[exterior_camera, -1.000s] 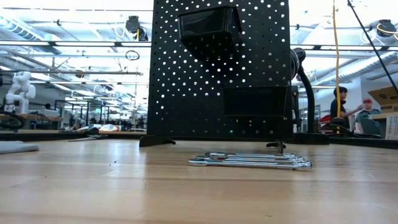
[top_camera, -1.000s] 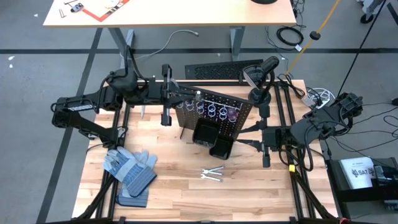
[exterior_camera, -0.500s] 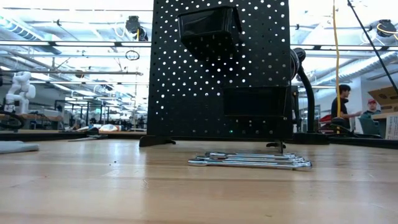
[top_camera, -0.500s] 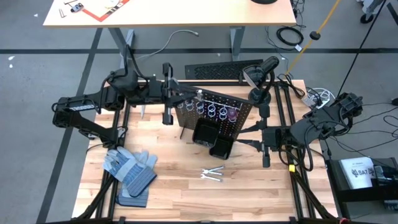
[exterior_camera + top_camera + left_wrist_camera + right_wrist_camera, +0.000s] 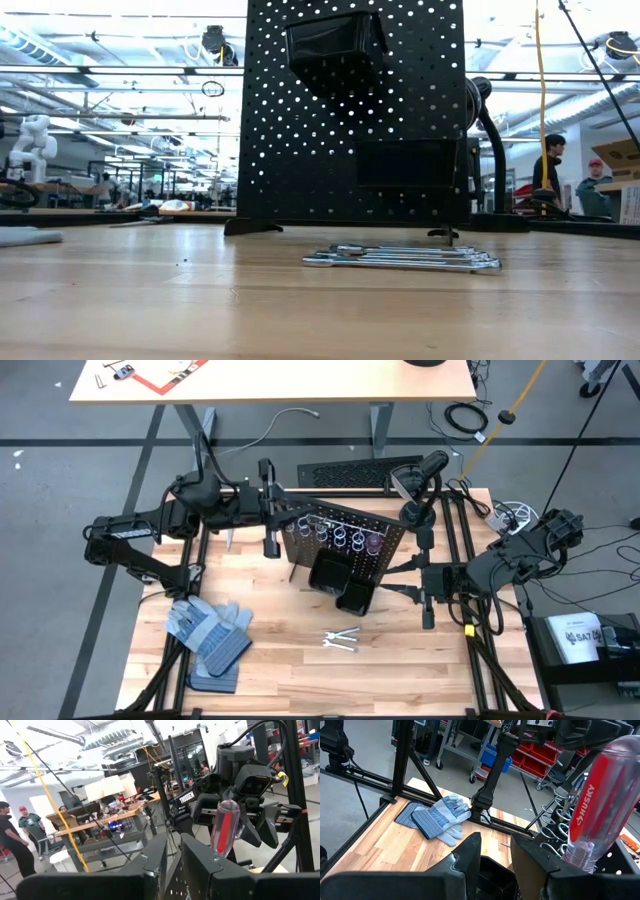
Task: Hang tools onto peg board
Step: Unhang the black pliers from the black peg board
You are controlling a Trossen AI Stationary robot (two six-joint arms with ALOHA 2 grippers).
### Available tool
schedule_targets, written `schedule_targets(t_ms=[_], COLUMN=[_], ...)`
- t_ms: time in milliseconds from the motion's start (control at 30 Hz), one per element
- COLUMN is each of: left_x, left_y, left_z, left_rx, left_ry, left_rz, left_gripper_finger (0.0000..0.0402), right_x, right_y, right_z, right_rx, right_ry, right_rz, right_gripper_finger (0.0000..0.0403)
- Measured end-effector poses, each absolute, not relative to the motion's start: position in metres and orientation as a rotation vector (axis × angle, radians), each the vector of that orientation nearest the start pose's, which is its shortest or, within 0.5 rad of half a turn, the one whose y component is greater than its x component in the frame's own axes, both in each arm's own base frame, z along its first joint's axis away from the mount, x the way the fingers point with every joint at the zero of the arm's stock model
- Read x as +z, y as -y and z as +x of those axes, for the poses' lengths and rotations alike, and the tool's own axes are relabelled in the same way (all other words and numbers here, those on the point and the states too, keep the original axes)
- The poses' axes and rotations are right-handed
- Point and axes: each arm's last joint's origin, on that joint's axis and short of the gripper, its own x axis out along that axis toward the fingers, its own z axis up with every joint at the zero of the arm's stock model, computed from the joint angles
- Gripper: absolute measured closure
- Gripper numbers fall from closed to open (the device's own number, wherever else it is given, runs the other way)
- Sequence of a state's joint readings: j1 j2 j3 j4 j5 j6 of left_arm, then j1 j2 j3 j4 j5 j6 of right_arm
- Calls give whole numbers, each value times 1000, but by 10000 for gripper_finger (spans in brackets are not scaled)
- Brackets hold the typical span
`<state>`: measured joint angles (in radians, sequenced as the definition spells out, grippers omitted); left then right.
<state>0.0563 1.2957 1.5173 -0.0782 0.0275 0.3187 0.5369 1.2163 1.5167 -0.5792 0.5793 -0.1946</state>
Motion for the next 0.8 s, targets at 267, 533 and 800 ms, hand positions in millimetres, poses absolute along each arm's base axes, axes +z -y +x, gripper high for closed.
schedule_targets(t_ms=[267, 533, 800], left_x=[489, 498, 514], left_y=[-10, -2, 7], left_z=[270, 262, 241], left_rx=[53, 41, 21], left_ry=[206, 283, 378], left_rz=[315, 359, 368], left_gripper_finger=[338, 338, 338], right_x=[456, 459, 461], right_y=[-106, -106, -107], right_z=[208, 209, 209], right_rx=[-19, -18, -10], right_ry=[-240, -211, -187], right_rz=[-341, -354, -392], right_gripper_finger=[303, 303, 302])
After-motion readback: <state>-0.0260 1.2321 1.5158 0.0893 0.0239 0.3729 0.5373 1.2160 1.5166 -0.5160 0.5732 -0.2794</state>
